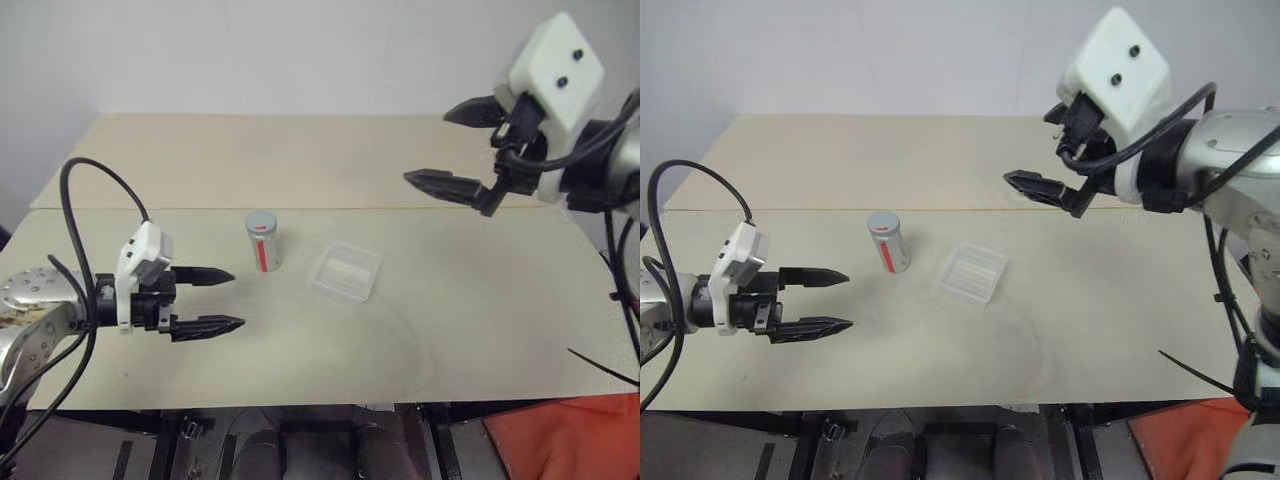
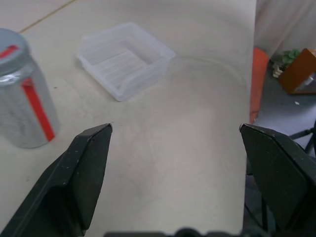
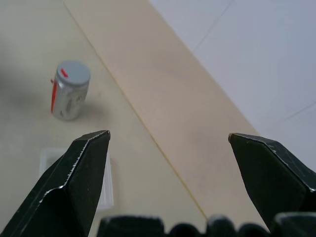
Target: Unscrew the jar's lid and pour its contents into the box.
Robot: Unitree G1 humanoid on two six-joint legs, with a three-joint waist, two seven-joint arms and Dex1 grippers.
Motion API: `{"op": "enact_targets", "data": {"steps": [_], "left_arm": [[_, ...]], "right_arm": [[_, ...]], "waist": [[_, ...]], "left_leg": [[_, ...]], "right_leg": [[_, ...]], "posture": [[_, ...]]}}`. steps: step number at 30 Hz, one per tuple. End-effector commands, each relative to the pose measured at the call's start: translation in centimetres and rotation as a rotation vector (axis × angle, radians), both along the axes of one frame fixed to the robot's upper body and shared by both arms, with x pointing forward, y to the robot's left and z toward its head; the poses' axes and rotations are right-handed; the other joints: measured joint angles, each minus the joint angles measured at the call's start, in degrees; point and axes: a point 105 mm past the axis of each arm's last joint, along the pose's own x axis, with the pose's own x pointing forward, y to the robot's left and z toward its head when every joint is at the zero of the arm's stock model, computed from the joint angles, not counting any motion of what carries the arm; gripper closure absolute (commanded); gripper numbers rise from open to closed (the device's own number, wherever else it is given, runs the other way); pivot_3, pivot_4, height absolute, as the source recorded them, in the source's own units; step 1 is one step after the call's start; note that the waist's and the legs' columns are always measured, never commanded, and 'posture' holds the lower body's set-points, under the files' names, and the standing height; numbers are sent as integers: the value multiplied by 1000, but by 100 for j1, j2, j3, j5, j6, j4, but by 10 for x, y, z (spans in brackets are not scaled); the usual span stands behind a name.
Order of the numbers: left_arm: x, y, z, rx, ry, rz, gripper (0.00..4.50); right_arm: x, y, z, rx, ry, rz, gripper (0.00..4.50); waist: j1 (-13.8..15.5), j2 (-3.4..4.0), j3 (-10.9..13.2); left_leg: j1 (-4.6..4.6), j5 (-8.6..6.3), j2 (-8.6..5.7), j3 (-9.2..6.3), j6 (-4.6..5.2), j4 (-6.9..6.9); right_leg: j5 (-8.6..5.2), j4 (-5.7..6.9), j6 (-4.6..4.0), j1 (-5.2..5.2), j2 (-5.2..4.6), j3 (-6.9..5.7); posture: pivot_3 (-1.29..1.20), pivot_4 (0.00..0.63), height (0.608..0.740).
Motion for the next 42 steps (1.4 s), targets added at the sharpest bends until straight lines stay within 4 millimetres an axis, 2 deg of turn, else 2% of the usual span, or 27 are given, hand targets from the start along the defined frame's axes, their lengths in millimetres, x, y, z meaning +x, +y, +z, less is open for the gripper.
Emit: {"op": "enact_targets", "data": {"steps": [1,3,4,6,9,14,17,22,25,30,36,42], "left_arm": [[-2,-2,12,-27,-67,18,0],[-1,-3,14,-33,-102,48,0],[0,-4,15,-35,-114,61,0],[-1,-1,15,-33,-128,84,0],[3,8,5,-10,-139,135,0],[29,17,-3,-4,-195,284,0],[45,15,-7,-34,-242,390,0],[59,-3,-27,-121,-255,508,0],[76,-10,-37,-161,-307,659,0],[93,-22,-44,-204,-379,802,0],[101,-51,-53,-247,-366,796,0],[121,-57,-55,-224,-413,888,0]], "right_arm": [[4,-16,-35,61,111,-73,11],[8,-33,-69,100,188,-122,11],[9,-39,-79,93,191,-140,11],[7,-44,-89,144,200,-123,11],[5,-52,-100,171,250,-85,11],[10,-57,-102,155,238,-71,11],[11,-57,-100,155,222,-62,11],[10,-55,-97,146,207,-34,11],[10,-55,-96,132,200,-23,11],[9,-53,-95,124,185,-17,11],[8,-54,-93,109,171,-12,11],[5,-53,-93,89,192,43,11]], "waist": [[22,-15,-9],[91,-36,-19],[125,-32,-16],[135,-26,-13],[63,-3,-1],[30,-3,-1],[37,-4,0],[38,-4,-1],[47,-4,-1],[86,-5,-1],[122,-5,-1],[160,-5,-1]], "left_leg": [[1,0,4,-2,0,4],[-4,-1,3,-6,2,6],[-11,-2,2,-7,3,17],[-32,-3,-10,-3,4,31],[-20,-2,-6,3,4,45],[0,-7,0,7,11,45],[-5,-7,-1,5,11,46],[-13,-7,-3,5,11,52],[-8,-7,-3,3,11,57],[-14,-9,-4,1,15,68],[-21,-11,-6,1,18,80],[-22,-11,-8,1,19,84]], "right_leg": [[0,2,0,3,4,-3],[0,-3,0,7,2,-8],[1,-3,1,7,1,-8],[7,1,12,-8,-11,-2],[24,-4,19,3,0,14],[25,-9,17,21,8,18],[27,-14,20,21,8,18],[34,-13,28,18,5,22],[37,-10,28,23,7,22],[42,-13,30,24,7,22],[45,-13,34,23,7,24],[47,-13,37,24,7,24]], "posture": [[0,150,740],[0,150,740],[0,150,740],[0,150,740],[0,150,740],[0,150,740],[0,150,740],[0,150,740],[0,150,740],[0,150,740],[0,150,740],[0,150,740]]}}
